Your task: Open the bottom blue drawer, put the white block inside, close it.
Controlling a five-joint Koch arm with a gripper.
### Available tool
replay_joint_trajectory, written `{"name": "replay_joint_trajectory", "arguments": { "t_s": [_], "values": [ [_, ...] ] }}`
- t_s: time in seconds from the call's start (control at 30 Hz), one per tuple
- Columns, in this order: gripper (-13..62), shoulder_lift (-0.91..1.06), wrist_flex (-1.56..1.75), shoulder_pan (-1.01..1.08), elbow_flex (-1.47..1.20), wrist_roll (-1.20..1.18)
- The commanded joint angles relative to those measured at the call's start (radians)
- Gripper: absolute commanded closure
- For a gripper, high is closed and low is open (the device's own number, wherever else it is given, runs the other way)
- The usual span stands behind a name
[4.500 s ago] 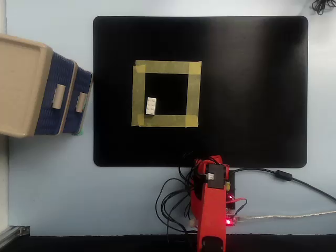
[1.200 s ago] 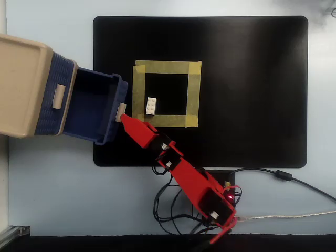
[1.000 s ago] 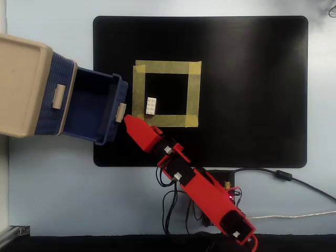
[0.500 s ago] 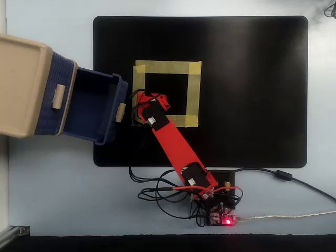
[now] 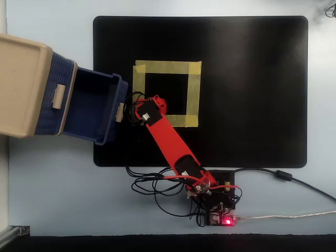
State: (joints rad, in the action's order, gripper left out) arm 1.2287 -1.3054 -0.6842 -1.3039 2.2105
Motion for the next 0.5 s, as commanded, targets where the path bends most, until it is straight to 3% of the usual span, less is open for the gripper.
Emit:
{"name": "replay_joint_trajectory", "arguments": {
  "t_s": [0.0,0.47],
  "values": [
    [15.4,0.021,-0.003,-0.025,0.0,-0.002],
    [16.5,-0.066,0.13,-0.017,0.003,-0.077]
  ]
}}
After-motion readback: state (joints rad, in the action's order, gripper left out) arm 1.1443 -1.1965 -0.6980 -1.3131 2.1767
